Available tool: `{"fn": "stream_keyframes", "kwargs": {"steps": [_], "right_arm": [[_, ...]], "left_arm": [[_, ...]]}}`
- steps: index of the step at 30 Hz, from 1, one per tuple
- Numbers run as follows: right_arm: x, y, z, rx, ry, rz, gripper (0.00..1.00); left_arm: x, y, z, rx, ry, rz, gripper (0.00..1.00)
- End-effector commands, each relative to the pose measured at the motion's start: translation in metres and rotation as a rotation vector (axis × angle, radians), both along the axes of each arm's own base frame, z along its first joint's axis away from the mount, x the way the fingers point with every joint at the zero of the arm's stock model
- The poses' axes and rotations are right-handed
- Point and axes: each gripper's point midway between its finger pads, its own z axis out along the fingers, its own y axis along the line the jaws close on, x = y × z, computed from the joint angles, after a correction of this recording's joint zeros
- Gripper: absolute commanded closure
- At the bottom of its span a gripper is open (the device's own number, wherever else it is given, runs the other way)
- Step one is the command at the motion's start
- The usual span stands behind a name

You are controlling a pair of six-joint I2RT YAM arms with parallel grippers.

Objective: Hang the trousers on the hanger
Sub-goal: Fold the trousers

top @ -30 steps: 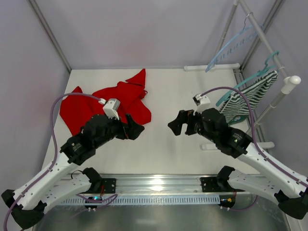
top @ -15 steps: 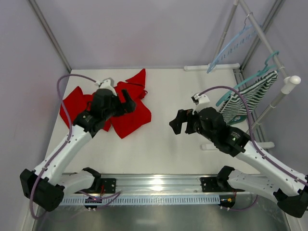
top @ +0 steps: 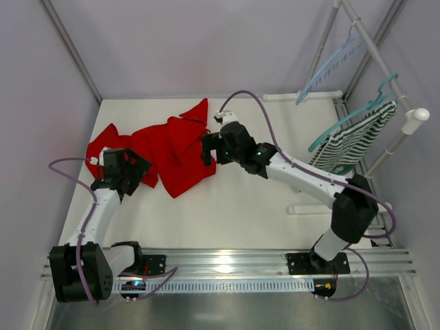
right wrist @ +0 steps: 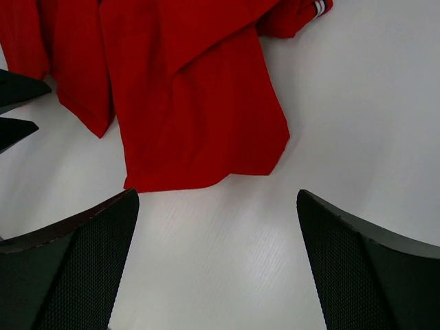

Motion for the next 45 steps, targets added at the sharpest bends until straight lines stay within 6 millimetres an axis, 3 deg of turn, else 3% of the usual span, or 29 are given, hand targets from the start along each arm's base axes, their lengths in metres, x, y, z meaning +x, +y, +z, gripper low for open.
{"fn": "stream_keyframes", "kwargs": {"steps": [1,3,6,12,14,15,17,18,21,22,24,25,28,29,32,34,35,39,40,42,43,44,45], "right_arm": [[0.024,0.041,-0.015,-0.010,-0.058,0.110,0.02],[0.033,0.053,-0.026,-0.030,-0.050,0.135,0.04],[0.042,0.067,-0.065,-0.077,0.005,0.175,0.05],[0.058,0.056,-0.130,-0.157,0.085,0.111,0.11],[0.056,0.052,-0.143,-0.167,0.095,0.103,0.11],[0.058,0.049,-0.144,-0.172,0.094,0.089,0.17],[0.056,0.045,-0.149,-0.183,0.108,0.082,0.35],[0.056,0.044,-0.144,-0.183,0.103,0.079,0.51],[0.052,0.037,-0.133,-0.206,0.095,0.086,0.76],[0.055,0.032,-0.114,-0.209,0.054,0.072,0.96],[0.053,0.013,-0.103,-0.248,0.038,0.017,0.96],[0.056,-0.003,-0.078,-0.256,-0.009,-0.050,0.96],[0.042,-0.039,-0.056,-0.307,-0.016,-0.140,0.96],[0.029,-0.053,-0.043,-0.293,-0.017,-0.159,0.96],[0.000,-0.076,-0.031,-0.254,-0.018,-0.186,0.96],[-0.017,-0.088,-0.045,-0.261,-0.005,-0.190,0.96],[-0.023,-0.088,-0.048,-0.243,0.001,-0.185,0.96],[-0.067,-0.051,-0.052,-0.113,0.046,-0.022,0.96],[-0.072,-0.044,-0.048,-0.097,0.043,-0.002,0.96],[-0.079,-0.019,-0.030,-0.048,0.023,0.053,0.96],[-0.089,0.000,-0.031,-0.047,0.034,0.112,0.96],[-0.087,0.019,-0.006,0.001,0.006,0.141,0.96],[-0.089,0.033,0.004,0.019,0.001,0.173,0.96]], "left_arm": [[0.016,0.005,0.001,-0.013,-0.063,0.042,0.02],[0.015,0.007,-0.009,-0.004,-0.033,0.047,0.03],[0.017,0.009,-0.021,0.001,-0.006,0.052,0.03],[0.034,0.011,-0.041,-0.005,0.034,0.067,0.08],[0.041,0.008,-0.048,-0.024,0.047,0.055,0.14],[0.045,0.005,-0.047,-0.035,0.036,0.045,0.17],[0.052,-0.003,-0.047,-0.071,0.016,0.009,0.37],[0.054,-0.004,-0.047,-0.078,0.019,0.007,0.54],[0.059,-0.006,-0.041,-0.088,-0.001,-0.003,0.76],[0.063,-0.007,-0.036,-0.086,-0.017,-0.014,0.86],[0.067,-0.012,-0.028,-0.098,-0.037,-0.050,0.94],[0.069,-0.013,-0.024,-0.099,-0.042,-0.060,1.00],[0.075,-0.017,-0.011,-0.102,-0.065,-0.095,1.00],[0.079,-0.018,-0.005,-0.093,-0.079,-0.108,1.00],[0.081,-0.019,-0.002,-0.087,-0.075,-0.126,1.00],[0.084,-0.019,0.001,-0.091,-0.082,-0.135,1.00],[0.086,-0.020,0.005,-0.090,-0.088,-0.137,1.00],[0.094,-0.012,0.018,-0.047,-0.077,-0.126,1.00],[0.103,-0.011,0.032,-0.027,-0.104,-0.139,1.00],[0.106,-0.012,0.032,-0.026,-0.076,-0.157,1.00],[0.110,-0.012,0.039,-0.020,-0.081,-0.168,1.00],[0.111,-0.013,0.039,-0.024,-0.075,-0.180,1.00],[0.108,-0.014,0.035,-0.027,-0.054,-0.183,0.99]]}}
